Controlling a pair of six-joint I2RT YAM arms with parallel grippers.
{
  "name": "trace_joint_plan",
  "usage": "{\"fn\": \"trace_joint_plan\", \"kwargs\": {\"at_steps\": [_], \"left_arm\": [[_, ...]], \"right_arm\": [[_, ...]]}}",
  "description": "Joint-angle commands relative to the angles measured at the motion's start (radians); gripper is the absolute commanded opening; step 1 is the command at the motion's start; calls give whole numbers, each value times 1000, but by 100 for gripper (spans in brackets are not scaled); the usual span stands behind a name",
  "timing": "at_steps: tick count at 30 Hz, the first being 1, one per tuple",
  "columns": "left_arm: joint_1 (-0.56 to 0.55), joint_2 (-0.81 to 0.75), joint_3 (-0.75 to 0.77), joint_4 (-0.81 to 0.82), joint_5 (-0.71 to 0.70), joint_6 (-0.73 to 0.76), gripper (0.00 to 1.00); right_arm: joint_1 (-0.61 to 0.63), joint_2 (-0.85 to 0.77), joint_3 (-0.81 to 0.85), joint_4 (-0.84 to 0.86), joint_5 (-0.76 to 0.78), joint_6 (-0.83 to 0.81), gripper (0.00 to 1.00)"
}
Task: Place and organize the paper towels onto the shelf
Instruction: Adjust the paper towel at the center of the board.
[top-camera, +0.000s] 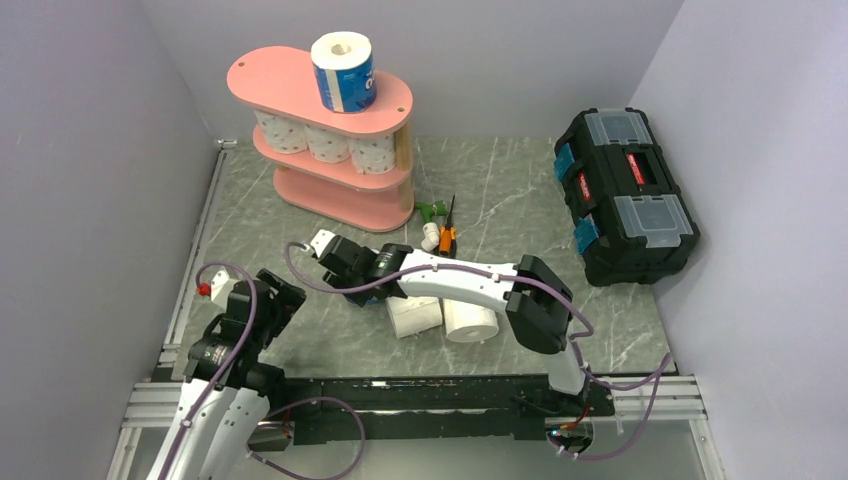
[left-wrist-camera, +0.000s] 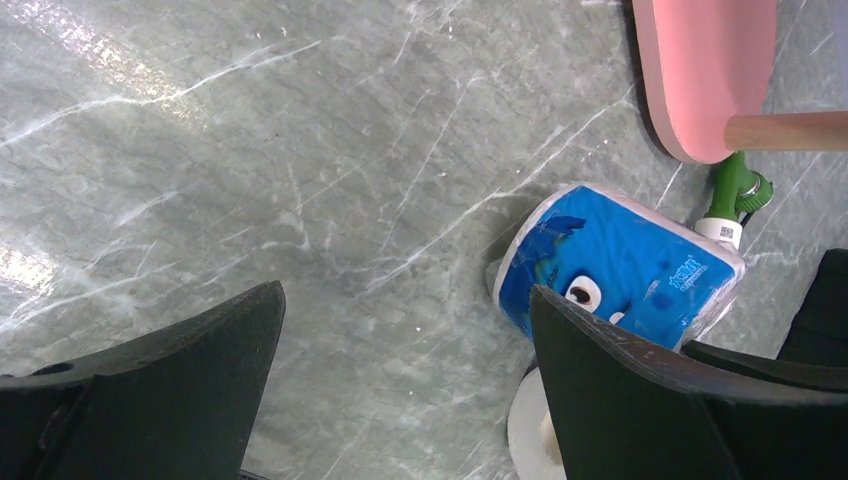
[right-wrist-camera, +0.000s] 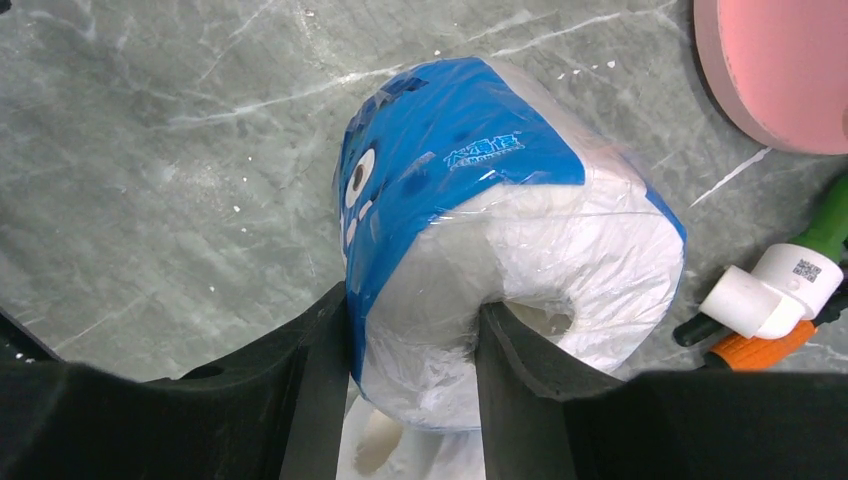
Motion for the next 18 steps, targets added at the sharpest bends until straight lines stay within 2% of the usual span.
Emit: {"fn": "trace_joint_plan", "kwargs": {"at_steps": [1,5,9,10,11,18], "left_arm": [[-3,-16,-6,27,17,-1,99],[-3,-22,-14,31,15,-4,99],[-3,-15,-18,35,15,-8,99],[-3,-11,-17,33,11,-15,99],[-3,-6,-16,29,6,-20,99],[-3,8,14,54,26,-12,99]], "right_arm": [[4,14,52,-38,88,-34,45],[7,3,49,-38,83,-21,63],[8,-20,55,-46,61,-5,72],[7,-28,60,-48,51,2,88],[7,-38,63,-47,38,7,98],[6,-181,32,-35,20,71,100]]}}
